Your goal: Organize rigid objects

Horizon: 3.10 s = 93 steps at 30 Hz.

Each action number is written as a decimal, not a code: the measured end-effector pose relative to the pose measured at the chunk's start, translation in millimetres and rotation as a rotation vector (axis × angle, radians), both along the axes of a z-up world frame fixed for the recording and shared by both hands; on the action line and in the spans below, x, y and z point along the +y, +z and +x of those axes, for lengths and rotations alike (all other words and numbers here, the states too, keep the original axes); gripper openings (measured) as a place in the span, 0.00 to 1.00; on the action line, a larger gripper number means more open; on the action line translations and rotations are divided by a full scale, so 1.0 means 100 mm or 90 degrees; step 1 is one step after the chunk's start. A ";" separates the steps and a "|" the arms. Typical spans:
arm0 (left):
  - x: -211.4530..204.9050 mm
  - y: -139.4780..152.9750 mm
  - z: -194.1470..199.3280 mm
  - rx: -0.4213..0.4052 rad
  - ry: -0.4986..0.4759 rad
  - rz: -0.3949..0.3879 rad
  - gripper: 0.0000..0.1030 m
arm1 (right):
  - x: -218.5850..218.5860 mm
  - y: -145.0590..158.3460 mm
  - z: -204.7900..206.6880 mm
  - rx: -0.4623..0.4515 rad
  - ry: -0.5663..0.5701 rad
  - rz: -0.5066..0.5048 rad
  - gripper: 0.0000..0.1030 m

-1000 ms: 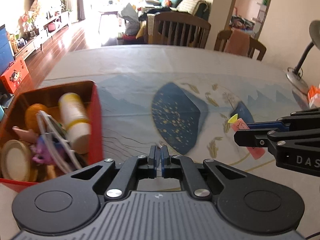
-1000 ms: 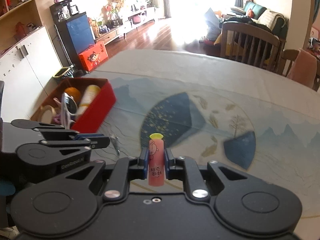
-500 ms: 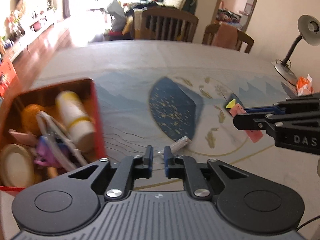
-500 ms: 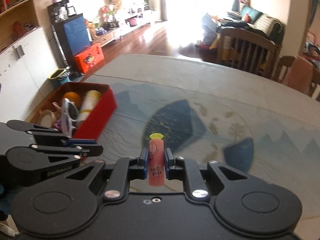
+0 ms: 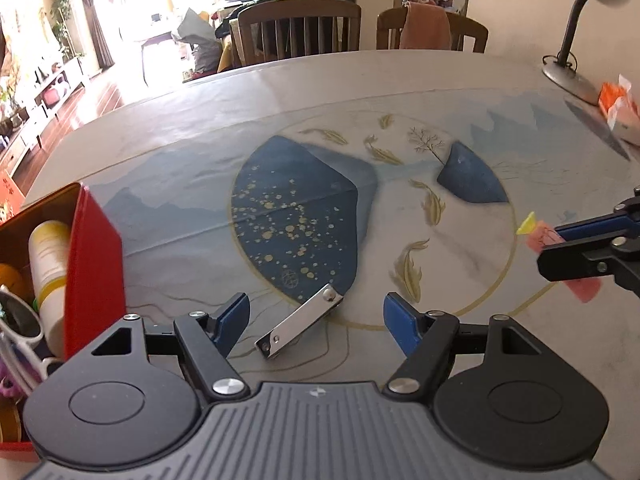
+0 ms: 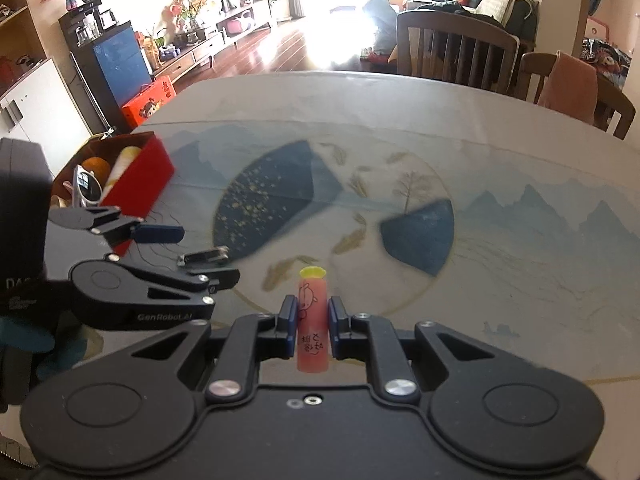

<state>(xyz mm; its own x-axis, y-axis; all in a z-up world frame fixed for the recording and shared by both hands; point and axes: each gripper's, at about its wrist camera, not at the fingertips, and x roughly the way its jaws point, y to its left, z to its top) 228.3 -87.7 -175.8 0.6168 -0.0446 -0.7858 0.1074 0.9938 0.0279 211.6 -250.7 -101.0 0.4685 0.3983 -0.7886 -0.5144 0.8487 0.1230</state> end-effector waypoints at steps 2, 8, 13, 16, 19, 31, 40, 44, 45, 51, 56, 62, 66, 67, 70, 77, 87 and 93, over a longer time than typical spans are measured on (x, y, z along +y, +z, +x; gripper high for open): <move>-0.02 -0.04 0.03 0.006 0.006 0.003 0.62 | -0.05 -0.03 0.02 0.005 0.002 0.001 0.15; -0.03 -0.06 0.07 0.009 0.019 -0.006 0.36 | -0.12 -0.07 0.09 0.012 0.012 0.010 0.15; -0.10 -0.02 0.06 0.014 0.025 0.008 0.22 | -0.14 -0.08 0.12 0.013 0.019 0.015 0.15; -0.08 -0.01 0.03 0.017 0.046 0.012 0.16 | -0.15 -0.07 0.13 0.012 0.022 0.018 0.15; -0.01 0.02 -0.01 0.022 0.067 -0.003 0.13 | -0.15 -0.07 0.12 0.011 0.022 0.022 0.15; 0.33 0.27 -0.38 0.020 0.110 -0.086 0.11 | 0.00 0.00 0.00 0.006 0.024 0.038 0.15; 0.65 0.48 -0.68 0.009 0.132 -0.120 0.10 | 0.29 0.10 -0.12 -0.004 0.042 0.044 0.15; 0.81 0.62 -0.79 -0.004 0.136 -0.135 0.10 | 0.49 0.17 -0.17 -0.013 0.057 0.047 0.15; 0.86 0.67 -0.82 -0.008 0.137 -0.138 0.10 | 0.54 0.20 -0.18 -0.016 0.061 0.048 0.15; 1.20 0.89 -0.94 -0.023 0.157 -0.164 0.10 | 0.93 0.33 -0.23 -0.038 0.094 0.059 0.15; 1.52 1.05 -0.99 -0.049 0.180 -0.153 0.10 | 1.31 0.40 -0.24 -0.052 0.121 0.064 0.15; 1.95 1.26 -0.98 -0.092 0.209 -0.143 0.10 | 1.83 0.45 -0.18 -0.075 0.160 0.062 0.15; 2.19 1.19 -0.85 -0.079 0.221 -0.140 0.10 | 2.16 0.42 -0.05 -0.078 0.181 0.060 0.15; 2.24 1.15 -0.80 -0.072 0.220 -0.141 0.10 | 2.25 0.40 -0.01 -0.075 0.187 0.057 0.15; 2.37 1.04 -0.67 -0.048 0.225 -0.147 0.10 | 2.45 0.33 0.04 -0.079 0.197 0.038 0.15; 2.52 0.86 -0.50 -0.030 0.226 -0.156 0.10 | 2.67 0.15 0.14 -0.053 0.198 0.019 0.15; 2.58 0.64 -0.33 0.000 0.219 -0.149 0.10 | 2.70 0.06 0.12 -0.026 0.191 0.000 0.16; 2.53 0.54 -0.32 0.014 0.208 -0.129 0.10 | 2.71 0.09 0.09 -0.017 0.186 -0.006 0.22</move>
<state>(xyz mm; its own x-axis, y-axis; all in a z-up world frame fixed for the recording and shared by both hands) 196.3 165.1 -122.0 0.6077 -0.0036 -0.7942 -0.2179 0.9608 -0.1711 220.7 20.7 -91.6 0.3554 0.5121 -0.7820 -0.7397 0.6656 0.0997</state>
